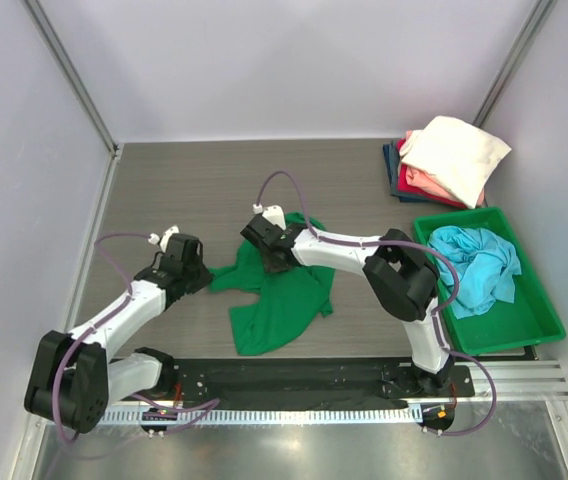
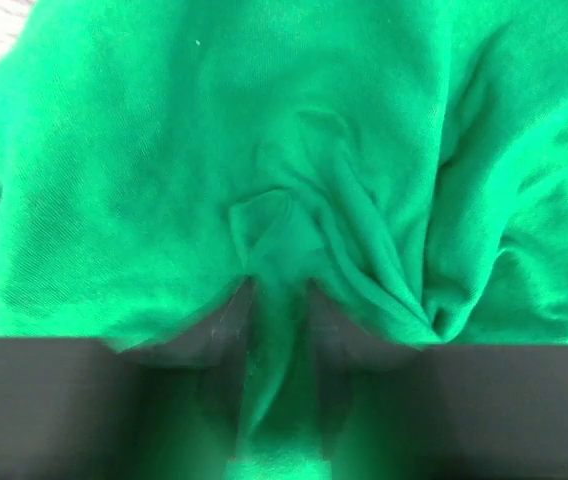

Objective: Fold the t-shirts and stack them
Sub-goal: Flatten the tshirt out

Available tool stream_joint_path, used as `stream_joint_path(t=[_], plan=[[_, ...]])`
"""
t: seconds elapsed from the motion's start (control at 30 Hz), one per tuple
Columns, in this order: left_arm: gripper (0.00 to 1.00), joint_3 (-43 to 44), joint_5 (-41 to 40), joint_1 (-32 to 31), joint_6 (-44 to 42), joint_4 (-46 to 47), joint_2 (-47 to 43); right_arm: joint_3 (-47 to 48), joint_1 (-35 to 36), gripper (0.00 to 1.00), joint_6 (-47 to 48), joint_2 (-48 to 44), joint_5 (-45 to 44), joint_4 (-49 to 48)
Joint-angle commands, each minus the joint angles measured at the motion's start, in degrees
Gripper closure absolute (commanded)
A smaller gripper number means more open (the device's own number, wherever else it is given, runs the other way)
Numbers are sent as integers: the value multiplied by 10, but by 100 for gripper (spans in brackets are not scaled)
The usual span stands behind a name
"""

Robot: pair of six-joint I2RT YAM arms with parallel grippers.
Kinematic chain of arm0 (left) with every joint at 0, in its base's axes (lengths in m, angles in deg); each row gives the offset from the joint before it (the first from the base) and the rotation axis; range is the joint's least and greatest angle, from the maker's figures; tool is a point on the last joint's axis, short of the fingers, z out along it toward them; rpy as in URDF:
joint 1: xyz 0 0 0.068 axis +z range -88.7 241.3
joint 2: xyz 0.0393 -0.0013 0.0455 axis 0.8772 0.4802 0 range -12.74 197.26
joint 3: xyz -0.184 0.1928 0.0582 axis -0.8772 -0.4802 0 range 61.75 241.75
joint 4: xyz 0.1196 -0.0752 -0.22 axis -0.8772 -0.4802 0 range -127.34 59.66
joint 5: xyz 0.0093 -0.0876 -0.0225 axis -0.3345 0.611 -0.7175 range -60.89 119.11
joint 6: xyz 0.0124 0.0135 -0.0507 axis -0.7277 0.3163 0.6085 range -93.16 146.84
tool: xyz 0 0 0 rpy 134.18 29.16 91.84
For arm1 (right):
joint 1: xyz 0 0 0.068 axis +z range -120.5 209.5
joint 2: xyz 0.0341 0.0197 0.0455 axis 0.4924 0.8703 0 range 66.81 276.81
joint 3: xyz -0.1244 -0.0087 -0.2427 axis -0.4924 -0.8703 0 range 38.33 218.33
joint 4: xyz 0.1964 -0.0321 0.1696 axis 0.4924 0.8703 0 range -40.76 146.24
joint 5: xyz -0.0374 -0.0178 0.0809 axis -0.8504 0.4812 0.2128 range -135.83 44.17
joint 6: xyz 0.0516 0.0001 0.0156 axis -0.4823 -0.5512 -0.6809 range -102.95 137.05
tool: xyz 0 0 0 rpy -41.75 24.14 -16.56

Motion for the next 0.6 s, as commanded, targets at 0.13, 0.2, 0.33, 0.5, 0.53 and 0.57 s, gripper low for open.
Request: stream_joint_path(t=[0.13,0.2,0.33,0.5,0.53,0.57], plan=[[100,19,-8,12,6,-42,-39,8,1,99,15,-36,-22,0],[100,45,-20,15,4,-72,-65,13,-1,99,22,-64,-40,16],[100,127,-67,17,-13,-192,-135,42,-9,99,43,-139,-72,55],[99,247,-129,19,-52,-267,-215,85,-16,99,68,-249,-104,90],[99,295,-136,19,-59,-298,-219,91,-16,99,72,-267,-102,90],[99,320,-142,19,-71,-314,-217,93,-16,99,73,-308,-101,90]])
